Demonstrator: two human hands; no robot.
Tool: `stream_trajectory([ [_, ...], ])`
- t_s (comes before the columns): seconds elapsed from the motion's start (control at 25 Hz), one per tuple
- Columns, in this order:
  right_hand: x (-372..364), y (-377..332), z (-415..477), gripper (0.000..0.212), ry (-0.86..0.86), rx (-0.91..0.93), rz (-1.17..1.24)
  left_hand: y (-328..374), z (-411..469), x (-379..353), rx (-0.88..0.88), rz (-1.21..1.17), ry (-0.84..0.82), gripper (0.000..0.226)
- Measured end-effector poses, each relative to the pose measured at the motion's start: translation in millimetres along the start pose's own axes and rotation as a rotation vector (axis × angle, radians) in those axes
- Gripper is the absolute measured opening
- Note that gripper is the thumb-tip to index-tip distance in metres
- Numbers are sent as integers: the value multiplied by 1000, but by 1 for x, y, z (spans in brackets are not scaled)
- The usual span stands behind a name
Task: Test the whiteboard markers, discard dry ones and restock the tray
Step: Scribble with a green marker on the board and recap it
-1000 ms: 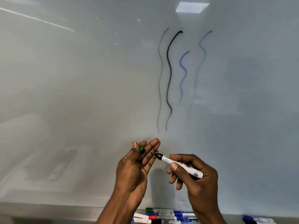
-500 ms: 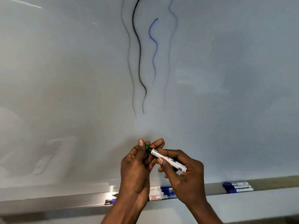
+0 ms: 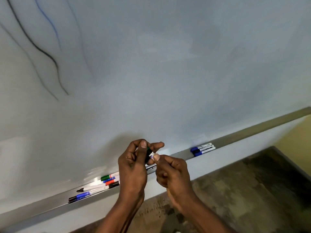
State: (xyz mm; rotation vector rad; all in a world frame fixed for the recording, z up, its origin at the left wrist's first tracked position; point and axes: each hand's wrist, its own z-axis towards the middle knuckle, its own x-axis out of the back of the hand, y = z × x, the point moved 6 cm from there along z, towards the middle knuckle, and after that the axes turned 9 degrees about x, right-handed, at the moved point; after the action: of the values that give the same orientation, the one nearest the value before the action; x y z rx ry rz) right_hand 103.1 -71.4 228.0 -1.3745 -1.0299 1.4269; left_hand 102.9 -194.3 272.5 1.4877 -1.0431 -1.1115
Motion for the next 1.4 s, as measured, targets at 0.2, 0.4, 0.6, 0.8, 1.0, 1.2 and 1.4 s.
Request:
stream_trajectory([
  [0.2, 30, 25, 4, 32, -81, -432, 615, -17, 18, -43, 3, 91, -119, 23],
  [0.4, 68, 39, 13, 34, -116, -538, 728, -48, 32, -75, 64, 173, -181, 24],
  [0.6, 124, 64, 41, 36, -80, -339, 77, -100, 55, -79, 99, 247, -55, 15],
  [0.8, 200, 113, 82, 22, -34, -75, -707, -201, 69, -65, -7, 970, 54, 47],
  [1.0, 245, 155, 116, 27, -164, 126, -1130, -291, 62, -63, -50, 1454, -233, 98],
  [1.2, 244, 158, 136, 27, -239, 437, -1371, -326, 65, -51, 2, 1620, -223, 125],
  [1.4, 243, 182, 152, 32, -284, 593, -1469, -334, 64, -49, 38, 1688, -245, 135],
])
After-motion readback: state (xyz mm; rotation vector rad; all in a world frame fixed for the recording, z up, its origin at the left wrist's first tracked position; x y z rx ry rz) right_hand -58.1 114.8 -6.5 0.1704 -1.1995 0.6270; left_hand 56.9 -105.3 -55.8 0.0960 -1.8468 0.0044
